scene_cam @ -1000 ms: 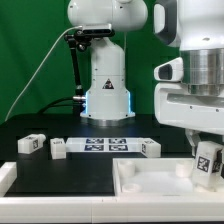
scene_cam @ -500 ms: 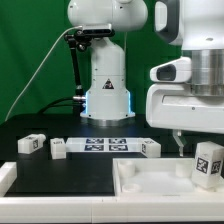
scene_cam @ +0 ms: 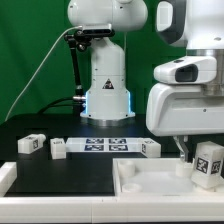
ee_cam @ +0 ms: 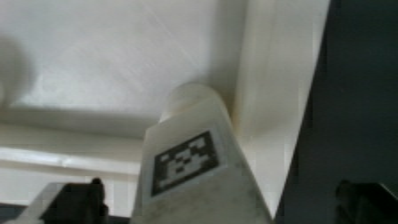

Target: Assemble one leg

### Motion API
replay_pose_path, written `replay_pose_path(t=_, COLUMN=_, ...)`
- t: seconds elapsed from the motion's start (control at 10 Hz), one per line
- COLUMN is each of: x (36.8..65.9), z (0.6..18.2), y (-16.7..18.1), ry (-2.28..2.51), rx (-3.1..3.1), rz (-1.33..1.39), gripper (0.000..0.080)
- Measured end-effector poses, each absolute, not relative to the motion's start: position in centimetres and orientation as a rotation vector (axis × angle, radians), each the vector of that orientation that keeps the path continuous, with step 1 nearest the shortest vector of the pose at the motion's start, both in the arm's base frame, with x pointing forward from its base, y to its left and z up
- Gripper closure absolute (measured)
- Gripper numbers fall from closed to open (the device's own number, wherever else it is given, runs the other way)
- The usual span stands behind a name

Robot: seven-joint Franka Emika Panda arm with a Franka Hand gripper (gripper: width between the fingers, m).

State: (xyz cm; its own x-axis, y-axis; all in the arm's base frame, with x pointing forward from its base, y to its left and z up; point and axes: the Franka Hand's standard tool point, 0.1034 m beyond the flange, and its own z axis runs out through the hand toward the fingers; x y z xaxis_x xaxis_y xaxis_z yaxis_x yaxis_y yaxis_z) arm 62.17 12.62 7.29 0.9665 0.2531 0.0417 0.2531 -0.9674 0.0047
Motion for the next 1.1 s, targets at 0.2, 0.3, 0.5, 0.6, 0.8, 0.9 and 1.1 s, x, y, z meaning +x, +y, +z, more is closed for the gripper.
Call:
replay_pose_path(t=0.2, x=62.39, z=7.4, y=12.37, ry=-0.665, rx=-3.075, rz=-0.074, gripper=0.0151)
replay_pose_path(t=0.3, x=62.38, z=7.39, y=12.36, ry=-0.718, rx=-3.064, rz=-0.074, gripper=0.0151)
replay_pose_path(t=0.5, x=62.38, z=7.39, y=12.36, ry=-0.719, rx=-3.063, rz=-0.074, gripper=0.0271)
replay_pose_path(t=0.6, x=62.38, z=7.39, y=12.36, ry=-0.719, rx=-3.063, rz=-0.074, gripper=0.041)
replay_pose_path(t=0.8, x=62.38, z=7.39, y=12.36, ry=-0.719, rx=-3.063, rz=-0.074, gripper=0.051)
replay_pose_path(t=0.9, x=62.38, z=7.39, y=12.38, ry=-0.703, rx=-3.065, rz=-0.074, gripper=0.0509)
replay_pose_path(t=1.1, x=62.38, z=7.37, y=12.29, ry=-0.632, rx=-3.075, rz=-0.075, gripper=0.0509)
